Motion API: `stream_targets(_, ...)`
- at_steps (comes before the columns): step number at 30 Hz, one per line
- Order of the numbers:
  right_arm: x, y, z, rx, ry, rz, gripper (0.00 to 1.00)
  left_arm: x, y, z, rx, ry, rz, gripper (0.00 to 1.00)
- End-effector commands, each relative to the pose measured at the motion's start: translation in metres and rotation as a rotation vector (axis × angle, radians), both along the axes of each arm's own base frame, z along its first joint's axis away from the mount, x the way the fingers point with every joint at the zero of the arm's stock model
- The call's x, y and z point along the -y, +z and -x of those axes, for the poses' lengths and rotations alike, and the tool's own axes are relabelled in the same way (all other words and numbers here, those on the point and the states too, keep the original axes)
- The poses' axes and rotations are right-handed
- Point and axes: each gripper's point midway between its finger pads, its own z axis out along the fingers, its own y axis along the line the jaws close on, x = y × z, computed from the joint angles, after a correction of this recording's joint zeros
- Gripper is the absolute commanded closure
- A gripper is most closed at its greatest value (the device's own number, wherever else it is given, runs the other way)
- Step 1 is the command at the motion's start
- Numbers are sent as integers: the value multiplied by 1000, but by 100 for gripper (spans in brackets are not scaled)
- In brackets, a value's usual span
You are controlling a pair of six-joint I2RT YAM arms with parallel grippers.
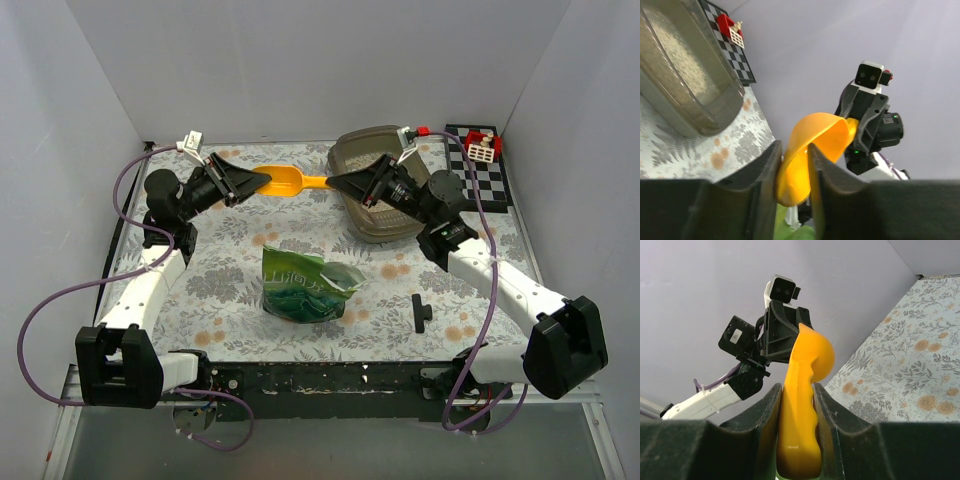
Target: Fill the litter box with clean litter
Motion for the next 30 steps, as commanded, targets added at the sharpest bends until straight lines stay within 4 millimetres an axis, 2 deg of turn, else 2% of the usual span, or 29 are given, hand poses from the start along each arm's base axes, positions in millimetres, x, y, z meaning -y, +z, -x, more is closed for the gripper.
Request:
stream_targets(1,6,21,-2,95,-50,-7,99,3,12,10,85,-53,-29,60)
stream_targets(3,9,23,1,110,-65,14,99,4,13,13,103,-78,-45,49)
stream_targets(7,29,30,5,142,-115,58,99,6,23,26,171,-115,-78,38)
stream_targets(11,63,35,13,153,-184,133,99,10,20,47,265,-158,-157,38)
stream_targets(16,95,34,36,156,-207,295,99,23,-2,71,355,-264,-254,37)
stream_targets(19,107,34,54,135,-207,366,99,29,-17,87,401,-323,-315,37)
stream_targets(24,121,26,85,110,-199,426,99,33,-29,109,528,-325,-416,32)
stream_targets(30,129,12,110,107,-176,450,99,30,-22,130,663,-302,-467,30)
